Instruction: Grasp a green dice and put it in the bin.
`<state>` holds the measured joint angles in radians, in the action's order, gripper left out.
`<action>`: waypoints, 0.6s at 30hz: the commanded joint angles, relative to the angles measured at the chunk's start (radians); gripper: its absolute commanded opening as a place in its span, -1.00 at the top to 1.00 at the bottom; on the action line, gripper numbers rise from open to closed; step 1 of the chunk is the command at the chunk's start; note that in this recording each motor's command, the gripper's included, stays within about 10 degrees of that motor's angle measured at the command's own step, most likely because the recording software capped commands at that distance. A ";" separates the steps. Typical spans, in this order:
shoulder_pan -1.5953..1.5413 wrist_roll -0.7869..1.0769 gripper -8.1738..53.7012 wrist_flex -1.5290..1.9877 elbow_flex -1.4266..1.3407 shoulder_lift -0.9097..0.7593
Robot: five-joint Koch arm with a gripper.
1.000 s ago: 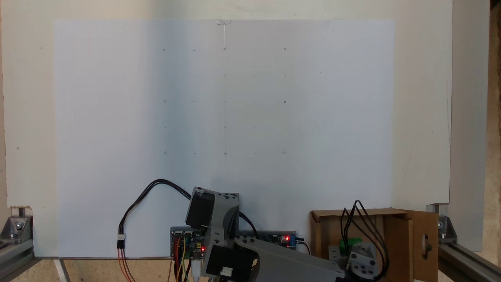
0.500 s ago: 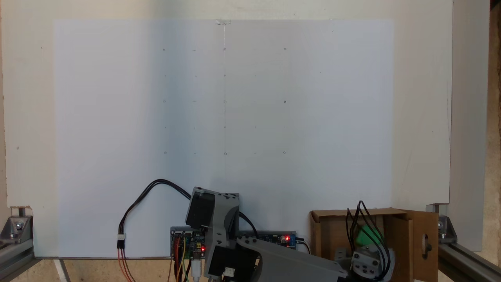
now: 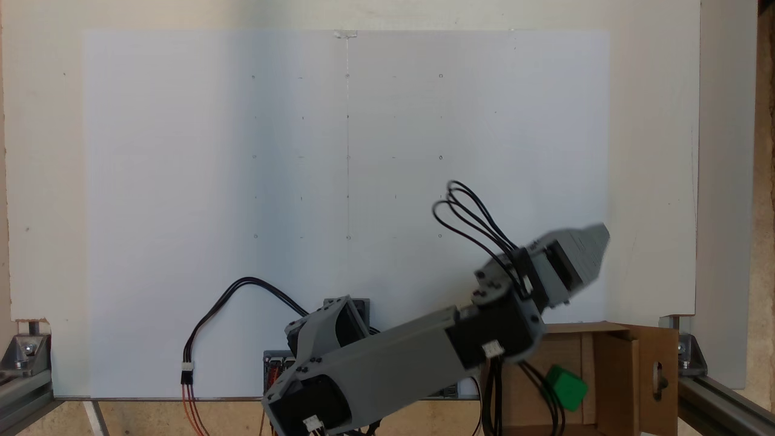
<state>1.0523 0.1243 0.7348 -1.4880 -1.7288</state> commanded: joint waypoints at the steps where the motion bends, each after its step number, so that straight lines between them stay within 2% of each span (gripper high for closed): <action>1: -0.161 -0.078 -0.69 -0.006 0.064 -0.037; 12: -0.779 -0.167 -0.70 -0.021 0.021 -0.080; 18: -0.934 -0.170 -0.70 -0.270 -0.204 -0.150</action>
<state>0.1396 -0.0061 0.5798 -1.7089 -1.8316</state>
